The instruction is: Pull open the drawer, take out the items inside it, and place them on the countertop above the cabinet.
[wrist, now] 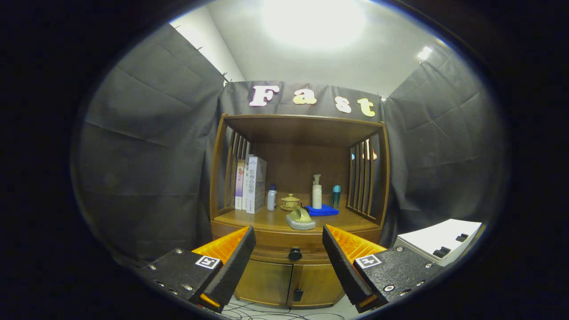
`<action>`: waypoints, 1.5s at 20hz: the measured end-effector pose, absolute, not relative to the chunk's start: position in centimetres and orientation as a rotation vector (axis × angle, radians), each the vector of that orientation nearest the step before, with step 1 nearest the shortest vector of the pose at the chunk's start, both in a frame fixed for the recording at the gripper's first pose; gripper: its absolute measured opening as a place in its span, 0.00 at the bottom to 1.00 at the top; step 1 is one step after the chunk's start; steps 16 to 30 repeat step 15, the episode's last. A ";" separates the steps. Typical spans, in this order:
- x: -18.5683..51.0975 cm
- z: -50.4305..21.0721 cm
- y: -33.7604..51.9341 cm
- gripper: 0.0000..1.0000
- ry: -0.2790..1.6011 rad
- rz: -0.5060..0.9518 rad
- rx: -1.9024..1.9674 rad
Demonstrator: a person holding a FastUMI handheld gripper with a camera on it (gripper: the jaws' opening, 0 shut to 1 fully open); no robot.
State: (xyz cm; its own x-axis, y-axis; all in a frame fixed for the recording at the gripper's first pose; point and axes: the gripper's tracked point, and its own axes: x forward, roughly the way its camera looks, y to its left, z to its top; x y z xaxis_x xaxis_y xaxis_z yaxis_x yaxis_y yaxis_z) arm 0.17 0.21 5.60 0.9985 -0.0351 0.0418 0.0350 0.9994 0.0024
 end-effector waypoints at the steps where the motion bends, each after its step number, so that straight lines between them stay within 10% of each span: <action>1: -0.3 5.3 -0.1 0.95 -0.048 -0.045 -0.002; 30: -1.6 -0.1 -1.1 0.95 0.002 -0.071 -0.064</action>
